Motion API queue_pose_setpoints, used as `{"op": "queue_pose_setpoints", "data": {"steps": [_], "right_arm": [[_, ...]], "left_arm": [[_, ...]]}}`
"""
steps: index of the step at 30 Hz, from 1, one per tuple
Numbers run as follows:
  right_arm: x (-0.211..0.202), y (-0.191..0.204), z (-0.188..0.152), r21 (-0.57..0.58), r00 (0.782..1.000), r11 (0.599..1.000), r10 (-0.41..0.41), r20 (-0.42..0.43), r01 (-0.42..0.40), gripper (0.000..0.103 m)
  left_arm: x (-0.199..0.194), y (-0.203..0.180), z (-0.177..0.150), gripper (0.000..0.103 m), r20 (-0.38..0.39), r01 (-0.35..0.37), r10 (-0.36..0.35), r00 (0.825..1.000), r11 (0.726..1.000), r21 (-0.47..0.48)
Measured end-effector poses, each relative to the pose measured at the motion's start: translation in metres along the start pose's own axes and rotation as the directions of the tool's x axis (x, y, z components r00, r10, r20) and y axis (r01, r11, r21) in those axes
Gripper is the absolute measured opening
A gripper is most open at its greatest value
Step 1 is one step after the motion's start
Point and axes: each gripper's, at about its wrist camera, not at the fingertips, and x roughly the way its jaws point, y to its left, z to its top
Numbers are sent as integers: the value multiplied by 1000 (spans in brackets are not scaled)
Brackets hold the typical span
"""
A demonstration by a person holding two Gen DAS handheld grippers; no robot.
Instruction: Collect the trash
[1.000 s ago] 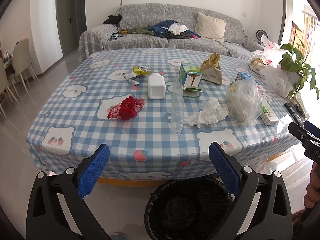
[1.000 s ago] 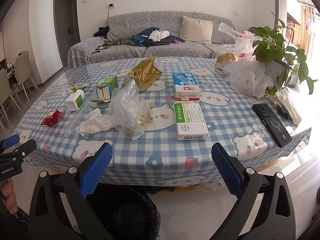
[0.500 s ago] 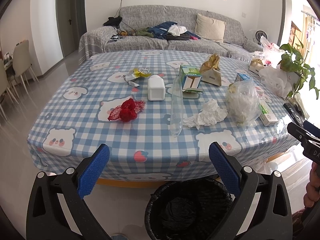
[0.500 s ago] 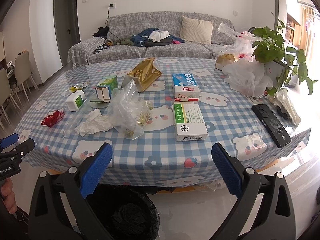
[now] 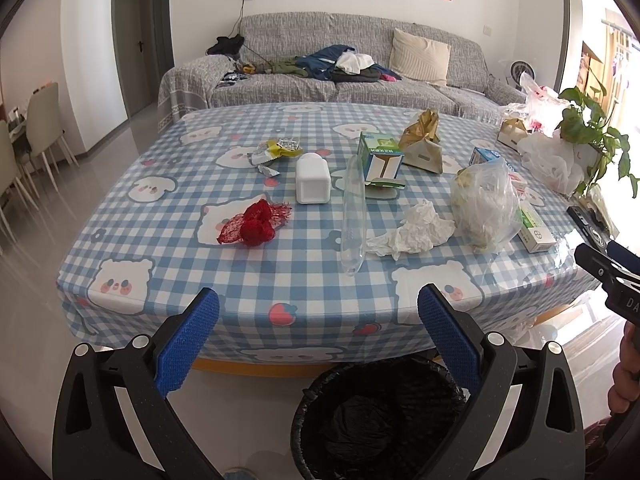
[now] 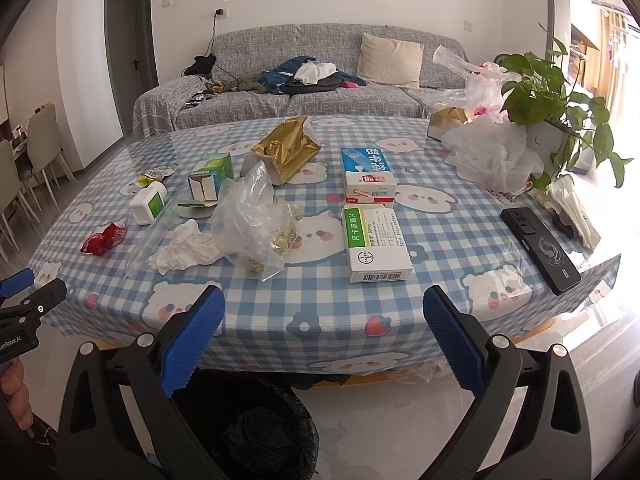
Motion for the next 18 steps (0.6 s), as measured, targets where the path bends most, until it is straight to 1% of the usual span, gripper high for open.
{"op": "queue_pose_setpoints", "data": {"steps": [10, 18], "right_arm": [[3, 1, 2, 2, 1000, 1000, 13, -5, -13, 96], [27, 16, 15, -15, 1000, 1000, 25, -17, -25, 95]], "left_arm": [[2, 2, 3, 97, -3, -2, 2, 1000, 1000, 1], [27, 19, 15, 97, -25, -24, 24, 999, 1000, -19]]}}
